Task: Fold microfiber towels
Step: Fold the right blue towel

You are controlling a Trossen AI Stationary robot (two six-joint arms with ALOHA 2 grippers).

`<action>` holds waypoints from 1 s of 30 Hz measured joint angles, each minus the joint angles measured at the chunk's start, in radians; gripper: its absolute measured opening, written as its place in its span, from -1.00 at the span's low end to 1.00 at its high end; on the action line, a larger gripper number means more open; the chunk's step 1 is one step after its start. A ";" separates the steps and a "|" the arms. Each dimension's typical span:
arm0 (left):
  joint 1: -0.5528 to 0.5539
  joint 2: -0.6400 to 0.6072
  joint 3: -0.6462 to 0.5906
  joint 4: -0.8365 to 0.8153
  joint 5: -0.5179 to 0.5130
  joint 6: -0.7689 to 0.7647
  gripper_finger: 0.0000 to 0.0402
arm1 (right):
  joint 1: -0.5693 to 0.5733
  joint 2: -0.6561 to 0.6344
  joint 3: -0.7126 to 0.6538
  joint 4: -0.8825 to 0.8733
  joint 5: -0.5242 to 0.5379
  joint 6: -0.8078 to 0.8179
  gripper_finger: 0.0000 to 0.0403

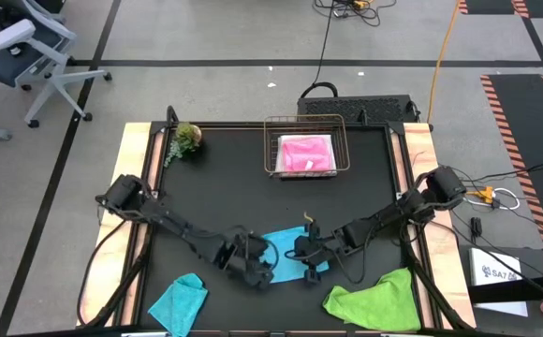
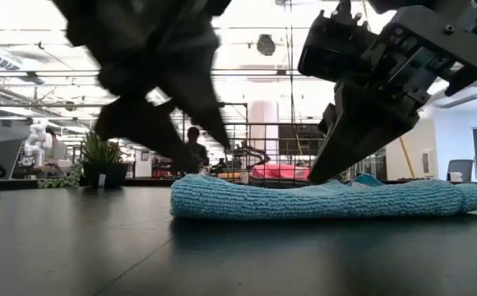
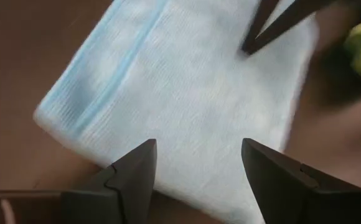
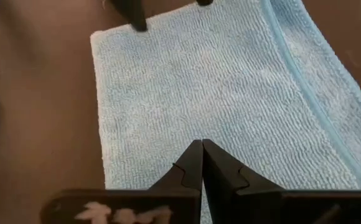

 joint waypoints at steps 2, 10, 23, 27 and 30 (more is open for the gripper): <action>-0.017 0.023 -0.001 0.001 -0.022 -0.028 0.19 | -0.011 -0.001 0.000 -0.002 -0.001 -0.006 -1.00; 0.000 0.078 0.002 -0.027 -0.042 -0.078 0.19 | -0.059 0.000 0.000 -0.019 -0.003 -0.032 -1.00; 0.107 0.081 0.003 -0.078 -0.034 -0.039 0.19 | -0.176 -0.004 0.002 -0.186 -0.001 -0.190 -1.00; 0.121 0.081 0.002 -0.077 -0.027 -0.027 0.19 | -0.213 -0.009 0.002 -0.181 -0.026 -0.205 -1.00; 0.127 0.071 0.001 -0.083 -0.010 -0.066 0.19 | -0.220 -0.040 -0.001 -0.195 -0.022 -0.186 -1.00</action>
